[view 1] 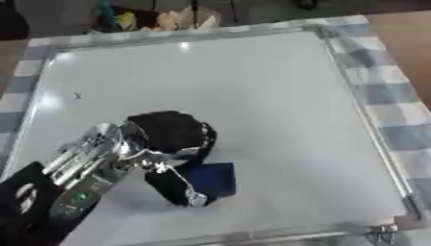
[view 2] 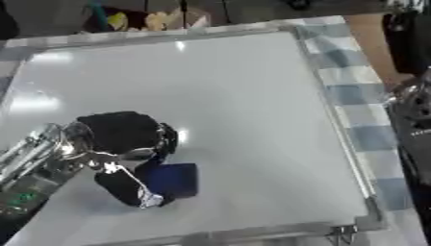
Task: Wipe the whiteboard clean with a brush.
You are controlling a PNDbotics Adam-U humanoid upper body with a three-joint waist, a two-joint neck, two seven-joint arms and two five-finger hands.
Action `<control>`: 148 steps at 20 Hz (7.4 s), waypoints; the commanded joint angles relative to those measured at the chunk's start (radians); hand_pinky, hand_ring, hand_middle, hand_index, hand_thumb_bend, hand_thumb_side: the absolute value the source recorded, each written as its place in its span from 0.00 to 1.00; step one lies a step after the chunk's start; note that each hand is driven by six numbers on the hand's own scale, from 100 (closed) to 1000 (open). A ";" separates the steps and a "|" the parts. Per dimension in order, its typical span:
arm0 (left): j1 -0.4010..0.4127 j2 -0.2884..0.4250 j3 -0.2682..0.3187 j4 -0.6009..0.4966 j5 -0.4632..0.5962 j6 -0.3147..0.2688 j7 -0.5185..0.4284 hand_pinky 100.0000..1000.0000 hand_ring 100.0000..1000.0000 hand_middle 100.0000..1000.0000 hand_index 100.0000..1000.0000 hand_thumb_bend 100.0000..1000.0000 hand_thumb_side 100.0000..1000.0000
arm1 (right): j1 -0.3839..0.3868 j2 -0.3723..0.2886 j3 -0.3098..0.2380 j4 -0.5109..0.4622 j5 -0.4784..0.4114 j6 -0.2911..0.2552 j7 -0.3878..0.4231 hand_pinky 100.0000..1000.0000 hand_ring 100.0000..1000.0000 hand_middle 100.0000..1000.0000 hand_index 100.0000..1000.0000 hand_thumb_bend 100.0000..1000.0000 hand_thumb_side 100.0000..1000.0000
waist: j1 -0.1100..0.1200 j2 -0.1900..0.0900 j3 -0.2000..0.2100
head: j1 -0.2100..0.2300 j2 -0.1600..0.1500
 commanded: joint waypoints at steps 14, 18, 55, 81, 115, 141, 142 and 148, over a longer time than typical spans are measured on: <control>0.007 0.003 0.000 0.008 0.032 0.014 0.058 0.35 0.54 0.78 0.17 0.28 0.51 | -0.013 -0.014 -0.007 -0.015 -0.008 -0.002 -0.002 0.75 0.79 0.72 0.78 0.00 0.89 | -0.006 -0.014 0.009 | -0.009 -0.015; 0.008 0.004 0.000 -0.002 0.045 0.023 0.058 0.35 0.55 0.75 0.16 0.28 0.50 | -0.013 -0.013 -0.007 -0.015 -0.008 -0.002 -0.002 0.75 0.79 0.72 0.78 0.00 0.89 | -0.007 -0.014 0.009 | -0.010 -0.018; 0.002 -0.001 -0.008 -0.013 0.022 0.022 0.036 0.32 0.51 0.61 0.11 0.17 0.43 | -0.004 -0.012 -0.012 -0.015 -0.013 -0.001 -0.006 0.76 0.79 0.72 0.77 0.00 0.89 | -0.009 -0.018 0.006 | -0.014 -0.020; 0.011 -0.013 -0.012 0.048 0.001 0.004 0.078 0.29 0.50 0.57 0.10 0.10 0.42 | -0.004 -0.012 -0.012 -0.015 -0.013 0.000 -0.008 0.76 0.79 0.72 0.77 0.00 0.89 | -0.010 -0.016 0.011 | -0.014 -0.023; 0.016 0.009 0.026 0.041 -0.005 0.018 0.100 0.22 0.44 0.46 0.09 0.00 0.41 | 0.000 -0.014 -0.012 -0.015 -0.015 -0.004 -0.008 0.76 0.79 0.72 0.77 0.00 0.90 | -0.010 -0.027 0.015 | -0.013 -0.034; 0.054 0.107 0.139 0.059 -0.038 0.072 0.154 0.21 0.42 0.41 0.08 0.00 0.37 | 0.002 -0.017 -0.013 -0.015 -0.023 -0.006 -0.007 0.77 0.79 0.72 0.77 0.00 0.89 | -0.012 -0.021 0.016 | -0.012 -0.049; 0.054 0.109 0.142 0.064 -0.042 0.072 0.158 0.21 0.42 0.41 0.08 0.00 0.37 | 0.002 -0.017 -0.013 -0.015 -0.023 -0.006 -0.007 0.77 0.79 0.72 0.77 0.00 0.89 | -0.012 -0.020 0.016 | -0.011 -0.050; 0.062 0.127 0.176 0.106 -0.070 0.082 0.198 0.21 0.41 0.37 0.08 0.00 0.36 | 0.001 -0.018 -0.013 -0.015 -0.027 -0.007 -0.006 0.77 0.79 0.72 0.77 0.00 0.89 | -0.013 -0.018 0.018 | -0.009 -0.058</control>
